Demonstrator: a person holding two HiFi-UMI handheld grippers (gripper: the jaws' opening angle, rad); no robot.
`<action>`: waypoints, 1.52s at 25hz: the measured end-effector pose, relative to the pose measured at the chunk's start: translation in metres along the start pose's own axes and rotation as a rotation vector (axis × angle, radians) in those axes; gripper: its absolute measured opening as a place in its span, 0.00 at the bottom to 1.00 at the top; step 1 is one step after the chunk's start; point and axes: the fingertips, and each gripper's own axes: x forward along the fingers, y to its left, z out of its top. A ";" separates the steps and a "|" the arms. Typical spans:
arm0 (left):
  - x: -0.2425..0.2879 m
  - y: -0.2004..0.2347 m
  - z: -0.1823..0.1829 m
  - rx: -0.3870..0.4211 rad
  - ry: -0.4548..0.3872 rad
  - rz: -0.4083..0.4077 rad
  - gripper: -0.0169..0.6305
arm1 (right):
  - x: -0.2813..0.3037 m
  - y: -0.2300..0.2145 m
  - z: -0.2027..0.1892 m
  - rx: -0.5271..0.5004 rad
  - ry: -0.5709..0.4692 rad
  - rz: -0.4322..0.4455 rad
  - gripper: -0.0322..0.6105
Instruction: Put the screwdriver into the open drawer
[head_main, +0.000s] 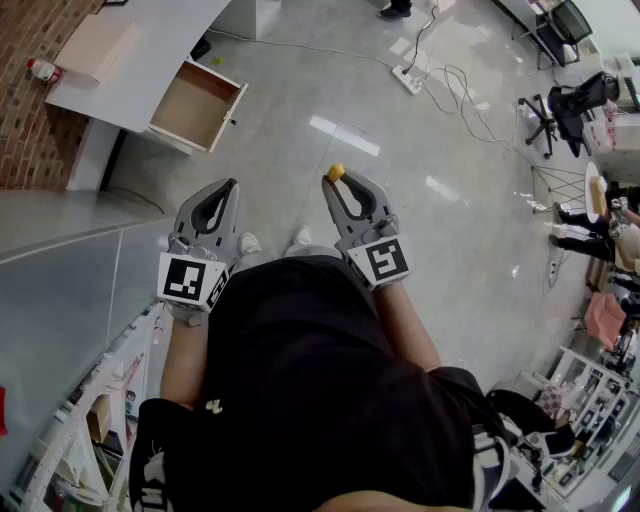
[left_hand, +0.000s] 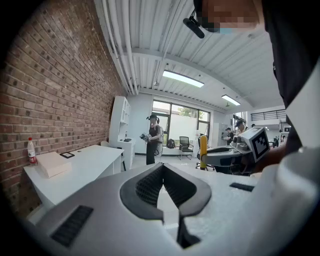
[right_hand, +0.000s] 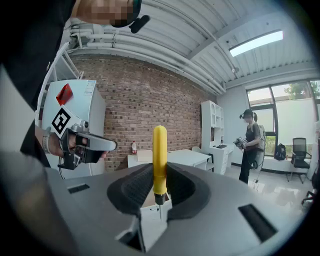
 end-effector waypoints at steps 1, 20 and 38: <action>-0.004 0.003 0.000 -0.010 0.000 0.000 0.03 | 0.001 0.004 -0.002 0.003 0.000 0.002 0.18; -0.076 0.075 -0.036 -0.016 0.067 0.000 0.03 | 0.059 0.078 -0.010 0.074 0.039 -0.019 0.18; -0.002 0.143 -0.030 -0.061 0.116 0.123 0.03 | 0.172 0.008 -0.007 0.096 0.092 0.084 0.18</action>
